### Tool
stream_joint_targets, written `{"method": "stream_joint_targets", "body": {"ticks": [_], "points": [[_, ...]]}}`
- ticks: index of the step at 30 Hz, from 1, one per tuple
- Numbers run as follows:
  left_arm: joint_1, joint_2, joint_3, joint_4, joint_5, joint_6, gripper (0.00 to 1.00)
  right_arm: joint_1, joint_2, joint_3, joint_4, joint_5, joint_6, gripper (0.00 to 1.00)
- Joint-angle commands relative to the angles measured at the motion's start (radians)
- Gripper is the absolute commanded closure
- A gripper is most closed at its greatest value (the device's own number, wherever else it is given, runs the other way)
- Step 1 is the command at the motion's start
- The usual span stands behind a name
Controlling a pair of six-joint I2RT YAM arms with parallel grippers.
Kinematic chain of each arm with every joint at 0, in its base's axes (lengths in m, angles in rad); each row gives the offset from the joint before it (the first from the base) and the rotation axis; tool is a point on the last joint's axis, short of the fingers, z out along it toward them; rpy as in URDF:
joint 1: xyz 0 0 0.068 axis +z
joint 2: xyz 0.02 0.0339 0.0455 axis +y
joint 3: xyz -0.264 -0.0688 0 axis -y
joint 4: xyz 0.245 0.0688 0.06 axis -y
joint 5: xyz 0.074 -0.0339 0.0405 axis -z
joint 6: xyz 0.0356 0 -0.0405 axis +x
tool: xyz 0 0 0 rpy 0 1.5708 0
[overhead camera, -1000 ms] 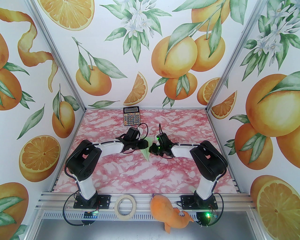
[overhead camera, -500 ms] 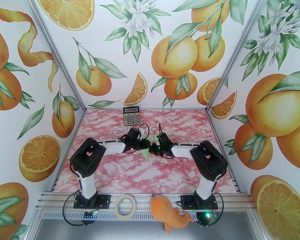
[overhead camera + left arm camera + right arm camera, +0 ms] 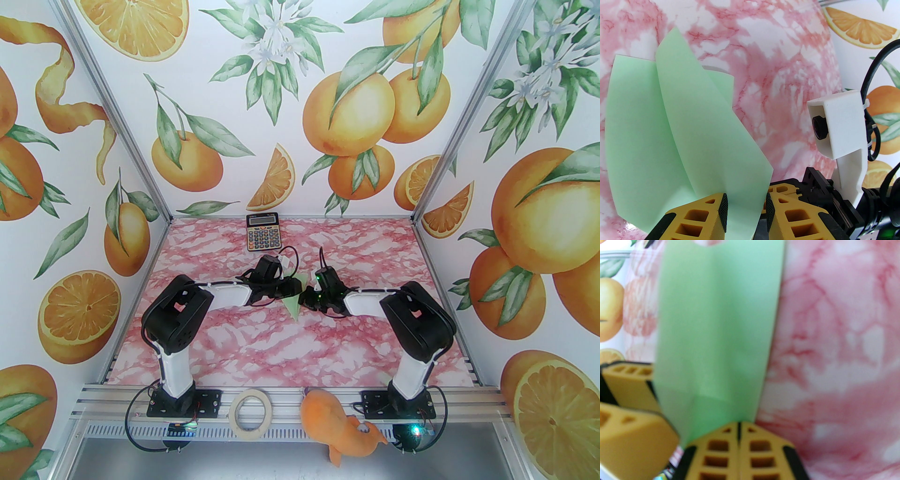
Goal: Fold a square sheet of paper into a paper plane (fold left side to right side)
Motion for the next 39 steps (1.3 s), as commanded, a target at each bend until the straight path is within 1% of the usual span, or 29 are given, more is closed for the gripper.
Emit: {"method": "stream_joint_targets", "body": {"ticks": [1, 7, 16, 20, 28, 35, 39], "points": [[0.002, 0.016, -0.014, 0.027, 0.003, -0.009, 0.66, -0.019, -0.019, -0.037, 0.005, 0.008, 0.017, 0.93], [0.001, 0.024, -0.013, 0.03, 0.005, -0.012, 0.66, -0.026, -0.045, -0.052, 0.02, 0.004, 0.025, 0.92], [-0.001, 0.018, -0.016, 0.082, 0.038, -0.037, 0.7, -0.027, 0.012, -0.043, 0.007, -0.014, 0.018, 0.92], [-0.001, 0.012, -0.021, 0.11, 0.048, -0.048, 0.7, -0.026, 0.027, -0.039, 0.009, -0.016, 0.015, 0.93], [-0.001, 0.053, -0.014, 0.126, 0.068, -0.059, 0.71, -0.027, 0.043, -0.03, 0.02, -0.027, 0.012, 0.93], [0.0, 0.064, -0.021, 0.098, 0.055, -0.053, 0.71, -0.027, 0.047, -0.024, 0.02, -0.03, 0.007, 0.93], [0.01, 0.032, -0.029, 0.08, 0.037, -0.045, 0.71, -0.026, 0.047, -0.02, 0.011, -0.026, 0.004, 0.93]]}}
